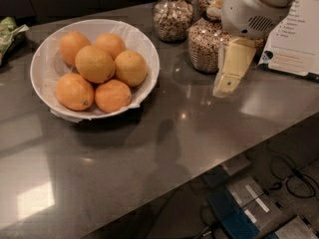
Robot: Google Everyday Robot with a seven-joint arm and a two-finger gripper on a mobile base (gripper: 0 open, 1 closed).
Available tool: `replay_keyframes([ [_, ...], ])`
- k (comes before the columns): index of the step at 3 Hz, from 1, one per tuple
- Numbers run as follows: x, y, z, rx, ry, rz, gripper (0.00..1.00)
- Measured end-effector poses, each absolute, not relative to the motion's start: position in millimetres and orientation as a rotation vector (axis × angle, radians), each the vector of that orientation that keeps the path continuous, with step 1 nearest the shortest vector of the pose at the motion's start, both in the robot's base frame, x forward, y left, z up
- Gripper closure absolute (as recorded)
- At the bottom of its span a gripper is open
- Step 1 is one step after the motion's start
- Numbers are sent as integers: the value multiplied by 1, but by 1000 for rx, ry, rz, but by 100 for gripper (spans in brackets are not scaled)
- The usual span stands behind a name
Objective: Pick orange from white bowl
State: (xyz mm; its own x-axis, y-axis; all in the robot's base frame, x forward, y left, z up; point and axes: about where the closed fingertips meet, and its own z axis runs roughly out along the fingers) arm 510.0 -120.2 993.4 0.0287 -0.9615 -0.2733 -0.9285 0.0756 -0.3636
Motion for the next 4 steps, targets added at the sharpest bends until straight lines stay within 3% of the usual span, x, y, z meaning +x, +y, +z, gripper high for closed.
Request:
replay_keyframes([
  [2, 548, -60, 983, -1935, 1709, -16, 0],
  [3, 560, -29, 985, -1914, 1615, 89, 0],
  [4, 564, 1, 985, -1862, 1503, 318, 0],
])
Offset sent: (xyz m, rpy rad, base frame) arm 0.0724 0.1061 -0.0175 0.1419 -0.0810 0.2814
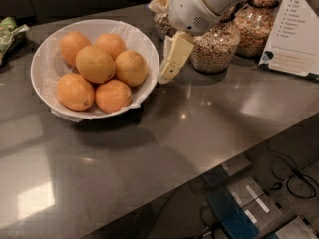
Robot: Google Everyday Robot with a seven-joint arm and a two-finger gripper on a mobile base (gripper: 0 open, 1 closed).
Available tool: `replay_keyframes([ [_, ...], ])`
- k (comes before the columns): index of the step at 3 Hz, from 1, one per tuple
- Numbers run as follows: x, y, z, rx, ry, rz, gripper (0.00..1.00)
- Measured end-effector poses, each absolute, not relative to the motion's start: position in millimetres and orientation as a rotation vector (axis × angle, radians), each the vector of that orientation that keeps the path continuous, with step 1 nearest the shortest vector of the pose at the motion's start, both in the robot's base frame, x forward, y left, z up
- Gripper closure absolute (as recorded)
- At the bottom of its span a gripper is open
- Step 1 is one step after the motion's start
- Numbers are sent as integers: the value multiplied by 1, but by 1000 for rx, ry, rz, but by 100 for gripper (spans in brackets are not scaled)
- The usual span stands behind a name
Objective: Pick orange from white bowl
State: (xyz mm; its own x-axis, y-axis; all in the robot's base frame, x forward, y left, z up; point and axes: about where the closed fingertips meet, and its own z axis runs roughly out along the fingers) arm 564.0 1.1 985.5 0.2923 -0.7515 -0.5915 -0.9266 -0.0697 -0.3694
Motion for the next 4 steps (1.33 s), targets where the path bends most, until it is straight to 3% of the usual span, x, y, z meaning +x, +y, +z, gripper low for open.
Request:
replay_keyframes([
  [1, 555, 16, 991, -1839, 1477, 411, 0],
  [3, 555, 31, 989, -1874, 1477, 360, 0],
  [4, 545, 94, 986, -2003, 1401, 267, 0],
])
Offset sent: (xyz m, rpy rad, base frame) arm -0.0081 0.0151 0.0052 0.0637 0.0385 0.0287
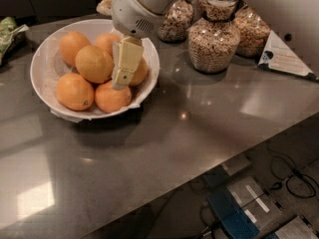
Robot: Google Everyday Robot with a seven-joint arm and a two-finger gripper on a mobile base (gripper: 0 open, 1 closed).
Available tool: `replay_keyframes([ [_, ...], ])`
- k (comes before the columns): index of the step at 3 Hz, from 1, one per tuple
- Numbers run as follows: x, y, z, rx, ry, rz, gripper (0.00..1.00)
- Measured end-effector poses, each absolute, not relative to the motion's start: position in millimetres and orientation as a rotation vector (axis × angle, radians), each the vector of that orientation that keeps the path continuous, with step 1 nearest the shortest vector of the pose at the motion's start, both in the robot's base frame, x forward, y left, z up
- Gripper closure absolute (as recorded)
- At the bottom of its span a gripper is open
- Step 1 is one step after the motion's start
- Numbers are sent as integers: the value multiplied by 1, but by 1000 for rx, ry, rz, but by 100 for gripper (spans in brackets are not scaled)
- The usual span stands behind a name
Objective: Pick orange from white bowl
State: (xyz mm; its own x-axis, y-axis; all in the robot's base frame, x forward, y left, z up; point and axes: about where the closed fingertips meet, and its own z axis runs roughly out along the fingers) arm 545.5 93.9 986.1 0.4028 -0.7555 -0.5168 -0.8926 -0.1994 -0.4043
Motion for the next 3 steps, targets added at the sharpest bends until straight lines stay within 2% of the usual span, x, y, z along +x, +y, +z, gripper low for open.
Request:
replay_keyframes([
  [3, 553, 96, 966, -2029, 1462, 250, 0],
])
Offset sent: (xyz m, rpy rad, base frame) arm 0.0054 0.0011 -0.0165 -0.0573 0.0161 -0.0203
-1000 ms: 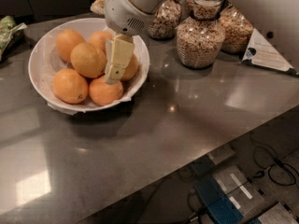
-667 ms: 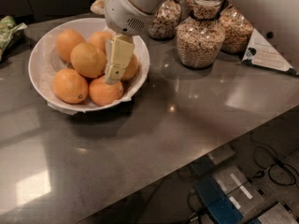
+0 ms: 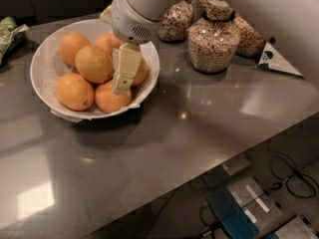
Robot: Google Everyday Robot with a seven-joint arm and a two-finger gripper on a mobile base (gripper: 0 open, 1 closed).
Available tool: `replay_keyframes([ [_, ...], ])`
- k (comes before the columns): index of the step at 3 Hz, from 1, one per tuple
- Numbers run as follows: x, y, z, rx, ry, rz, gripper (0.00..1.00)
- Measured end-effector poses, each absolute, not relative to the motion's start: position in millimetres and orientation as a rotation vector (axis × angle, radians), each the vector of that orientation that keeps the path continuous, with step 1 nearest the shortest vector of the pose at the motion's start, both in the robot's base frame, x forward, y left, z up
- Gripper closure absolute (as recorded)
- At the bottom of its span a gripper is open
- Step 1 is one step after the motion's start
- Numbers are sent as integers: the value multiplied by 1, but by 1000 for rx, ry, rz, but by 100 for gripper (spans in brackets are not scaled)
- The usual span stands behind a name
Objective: Pick orange from white bowl
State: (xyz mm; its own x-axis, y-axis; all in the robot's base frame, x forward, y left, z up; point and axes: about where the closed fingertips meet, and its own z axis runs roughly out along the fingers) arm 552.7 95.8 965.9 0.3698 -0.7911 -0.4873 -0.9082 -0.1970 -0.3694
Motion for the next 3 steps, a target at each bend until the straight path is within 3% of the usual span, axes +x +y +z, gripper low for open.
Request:
replay_keyframes([
  [2, 568, 111, 966, -2022, 1437, 233, 0],
  [3, 574, 120, 965, -2037, 1418, 227, 7],
])
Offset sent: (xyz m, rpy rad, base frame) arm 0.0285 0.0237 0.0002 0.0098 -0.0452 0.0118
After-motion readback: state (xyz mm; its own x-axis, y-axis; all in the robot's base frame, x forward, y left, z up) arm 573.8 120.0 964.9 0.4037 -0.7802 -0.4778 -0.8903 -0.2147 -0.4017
